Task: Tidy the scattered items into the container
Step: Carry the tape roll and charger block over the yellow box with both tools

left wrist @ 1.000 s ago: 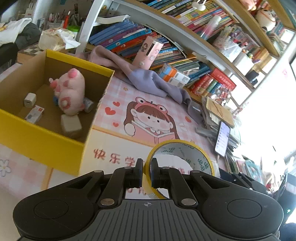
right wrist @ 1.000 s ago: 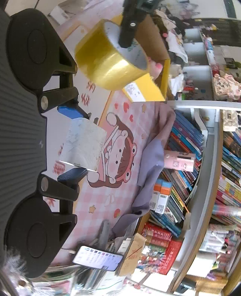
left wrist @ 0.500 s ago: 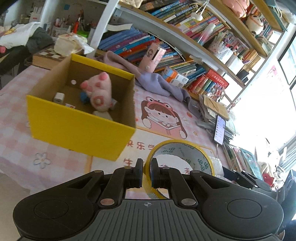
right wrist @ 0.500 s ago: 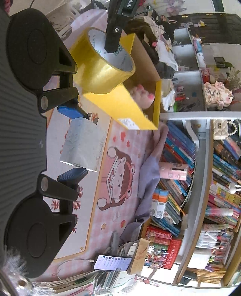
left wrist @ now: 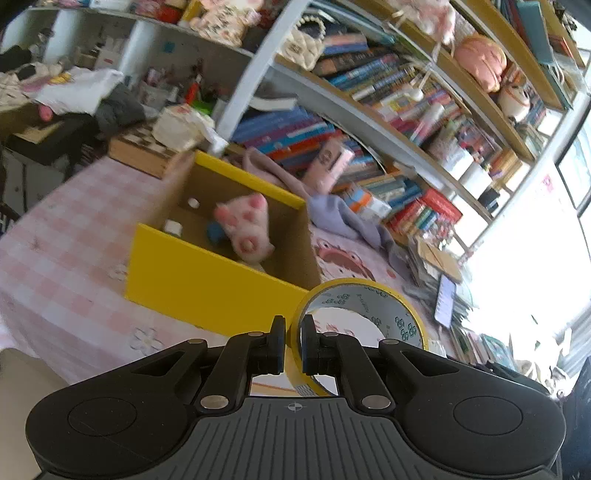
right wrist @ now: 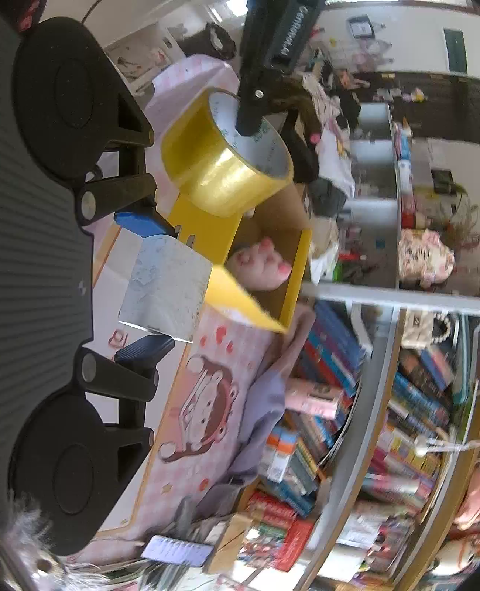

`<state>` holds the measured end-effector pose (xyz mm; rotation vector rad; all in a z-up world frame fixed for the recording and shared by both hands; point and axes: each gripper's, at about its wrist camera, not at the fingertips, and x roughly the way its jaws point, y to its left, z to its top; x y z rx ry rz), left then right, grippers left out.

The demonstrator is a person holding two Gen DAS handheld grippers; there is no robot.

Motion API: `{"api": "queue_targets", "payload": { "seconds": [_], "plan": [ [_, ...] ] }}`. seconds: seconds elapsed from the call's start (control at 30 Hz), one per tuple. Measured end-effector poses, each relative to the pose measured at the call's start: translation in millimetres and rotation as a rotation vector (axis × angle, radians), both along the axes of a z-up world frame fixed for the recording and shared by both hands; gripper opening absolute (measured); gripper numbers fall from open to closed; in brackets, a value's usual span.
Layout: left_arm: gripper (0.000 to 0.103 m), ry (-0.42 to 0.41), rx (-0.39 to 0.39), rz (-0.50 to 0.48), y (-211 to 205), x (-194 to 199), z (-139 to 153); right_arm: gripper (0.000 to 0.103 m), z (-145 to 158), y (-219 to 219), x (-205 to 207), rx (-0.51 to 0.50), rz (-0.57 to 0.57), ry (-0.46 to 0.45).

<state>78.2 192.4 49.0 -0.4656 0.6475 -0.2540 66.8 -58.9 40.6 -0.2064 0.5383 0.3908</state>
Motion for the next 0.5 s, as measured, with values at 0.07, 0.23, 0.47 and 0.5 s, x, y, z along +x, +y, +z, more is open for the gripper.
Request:
{"api": "queue_targets", "payload": {
  "seconds": [0.07, 0.23, 0.47, 0.5],
  "plan": [
    [0.007, -0.012, 0.005, 0.023, 8, -1, 3, 0.054, 2, 8, 0, -0.001, 0.026, -0.006],
    [0.007, -0.055, 0.027, 0.077, 25, -2, 13, 0.054, 8, 27, 8, 0.004, 0.084, -0.027],
    [0.007, -0.102, 0.050, 0.132, 42, 13, 24, 0.054, 23, 48, 30, 0.014, 0.160, -0.080],
    [0.007, -0.109, 0.059, 0.136, 43, 18, 25, 0.054, 25, 50, 35, 0.017, 0.168, -0.087]
  ]
}}
